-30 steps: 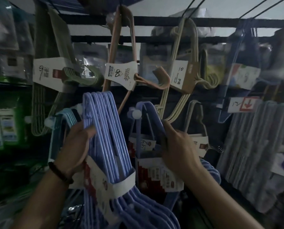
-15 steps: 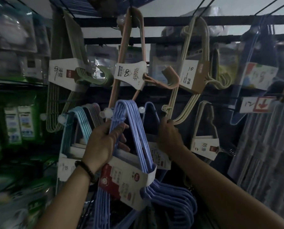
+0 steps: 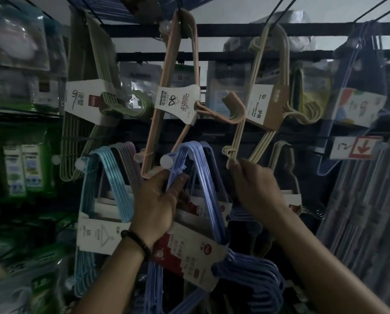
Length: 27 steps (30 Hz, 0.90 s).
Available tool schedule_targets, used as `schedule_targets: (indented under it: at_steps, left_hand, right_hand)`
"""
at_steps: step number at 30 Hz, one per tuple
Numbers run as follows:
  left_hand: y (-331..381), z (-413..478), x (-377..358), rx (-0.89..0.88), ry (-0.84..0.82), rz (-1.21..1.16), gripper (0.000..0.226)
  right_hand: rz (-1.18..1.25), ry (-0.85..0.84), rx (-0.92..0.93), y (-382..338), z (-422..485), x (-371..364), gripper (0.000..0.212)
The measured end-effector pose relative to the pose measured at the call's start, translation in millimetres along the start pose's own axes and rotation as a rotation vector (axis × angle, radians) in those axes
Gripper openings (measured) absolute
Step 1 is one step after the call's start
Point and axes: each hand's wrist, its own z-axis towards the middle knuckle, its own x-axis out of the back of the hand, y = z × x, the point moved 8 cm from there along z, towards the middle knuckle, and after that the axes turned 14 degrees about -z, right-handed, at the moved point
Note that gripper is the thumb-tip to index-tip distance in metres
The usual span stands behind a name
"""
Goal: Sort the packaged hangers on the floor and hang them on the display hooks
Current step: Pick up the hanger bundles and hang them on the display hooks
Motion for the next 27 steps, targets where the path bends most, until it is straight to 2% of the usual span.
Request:
schedule_targets:
  at_steps: [1,3,4,6,7,9,12,16,18,22,27]
  left_hand:
    - [0.5,-1.9,-3.4,-0.033,0.008,0.014,0.022]
    - [-0.5,-6.1,-14.1,-0.046,-0.007,-0.028,0.02]
    - [-1.2,-7.2,-18.4,-0.058,-0.006,-0.037,0.021]
    - [0.2,-9.1,-24.5,-0.118,0.017,0.009,0.021]
    - [0.3,-9.4,-27.4,-0.129,0.023,0.018,0.021]
    - [-0.4,-9.2,-35.5,-0.114,0.018,-0.02,0.021]
    - [-6.4,-4.5,-39.9,-0.122,0.036,0.018,0.023]
    - [-11.8,12.9,-47.2,-0.107,-0.019,0.231,0.031]
    - [-15.1,19.8,-46.3,-0.066,-0.05,0.302,0.027]
    - [-16.0,0.3,-28.9,-0.116,0.011,0.327,0.046]
    - [-22.2,-61.2,-2.4,-0.199,0.021,0.368,0.012]
  right_hand:
    - [0.13,0.061,0.077,-14.3,-16.8,20.8,0.045]
    - [0.29,0.057,0.215,-40.7,-46.4,45.0,0.032]
    - [0.263,0.01,0.241,-47.1,-55.2,44.3,0.028]
    - [0.046,-0.04,0.231,-49.1,-60.7,32.4,0.052]
    - [-0.078,-0.018,0.211,-46.2,-59.8,27.5,0.061]
    - [-0.2,0.081,0.208,-42.2,-56.0,23.0,0.061]
    - [-0.238,0.134,0.23,-34.1,-47.5,10.9,0.059]
    - [-0.26,0.144,0.168,-20.9,-31.8,-5.5,0.059]
    - [-0.268,0.112,0.114,-14.9,-20.7,-16.5,0.058]
    - [-0.272,0.027,0.033,-8.4,0.2,-41.1,0.055]
    - [-0.281,-0.009,0.005,-13.3,6.6,-71.1,0.041]
